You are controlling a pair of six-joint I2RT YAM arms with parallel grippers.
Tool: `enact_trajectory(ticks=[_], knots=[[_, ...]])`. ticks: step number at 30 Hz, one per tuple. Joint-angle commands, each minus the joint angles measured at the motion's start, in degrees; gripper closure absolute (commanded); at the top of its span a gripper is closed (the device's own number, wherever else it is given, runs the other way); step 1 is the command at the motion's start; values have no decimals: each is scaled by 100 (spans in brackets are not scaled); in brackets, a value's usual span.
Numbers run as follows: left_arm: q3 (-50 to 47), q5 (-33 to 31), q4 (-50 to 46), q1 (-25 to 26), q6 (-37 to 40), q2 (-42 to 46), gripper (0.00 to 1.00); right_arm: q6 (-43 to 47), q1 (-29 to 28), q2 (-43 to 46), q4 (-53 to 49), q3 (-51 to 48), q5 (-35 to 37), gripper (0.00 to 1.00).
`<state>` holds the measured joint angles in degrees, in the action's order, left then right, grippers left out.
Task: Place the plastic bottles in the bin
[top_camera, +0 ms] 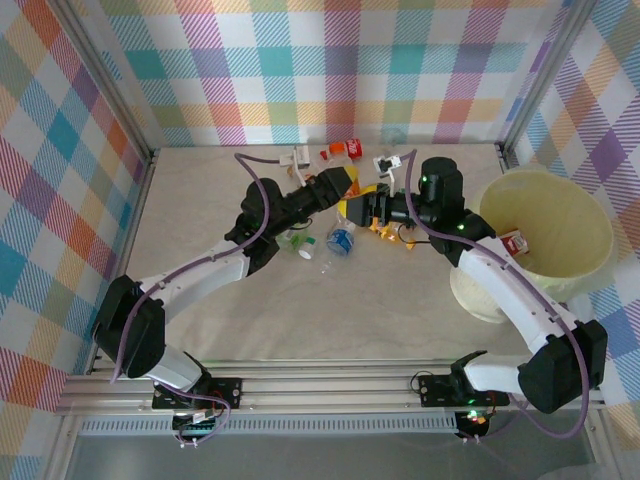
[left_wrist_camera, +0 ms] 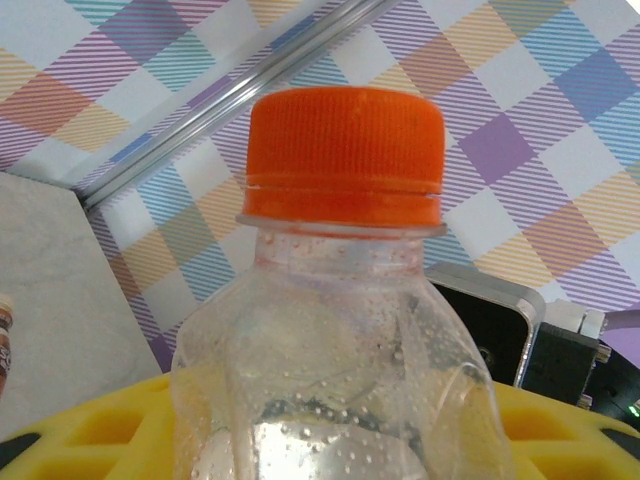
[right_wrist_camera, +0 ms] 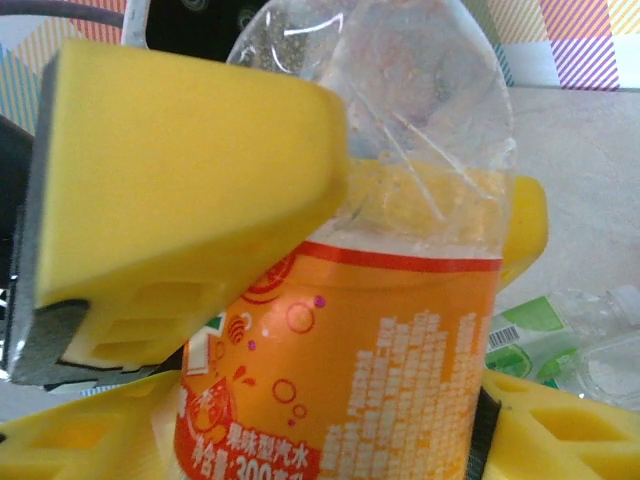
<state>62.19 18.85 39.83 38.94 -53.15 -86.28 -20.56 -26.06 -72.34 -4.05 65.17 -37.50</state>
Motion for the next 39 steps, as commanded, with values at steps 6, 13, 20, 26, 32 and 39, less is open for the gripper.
enact_trajectory(ticks=[6,13,20,26,32,39], knots=[[240,67,283,149,-14,-146,48,37,-70,-53,-6,180,-220,48],[282,-80,-179,145,235,-69,42,236,-70,152,-553,181,407,61],[537,-794,-1808,133,1219,488,8,630,-63,495,-1496,245,1565,65],[548,-1511,-2726,79,1761,1131,0,1010,-3,809,-2246,406,2583,66],[439,-2237,-3409,68,2130,1611,0,1601,28,1112,-3174,990,3845,67],[205,-2668,-3648,35,2107,1788,0,2276,38,1634,-3579,1401,5704,65]])
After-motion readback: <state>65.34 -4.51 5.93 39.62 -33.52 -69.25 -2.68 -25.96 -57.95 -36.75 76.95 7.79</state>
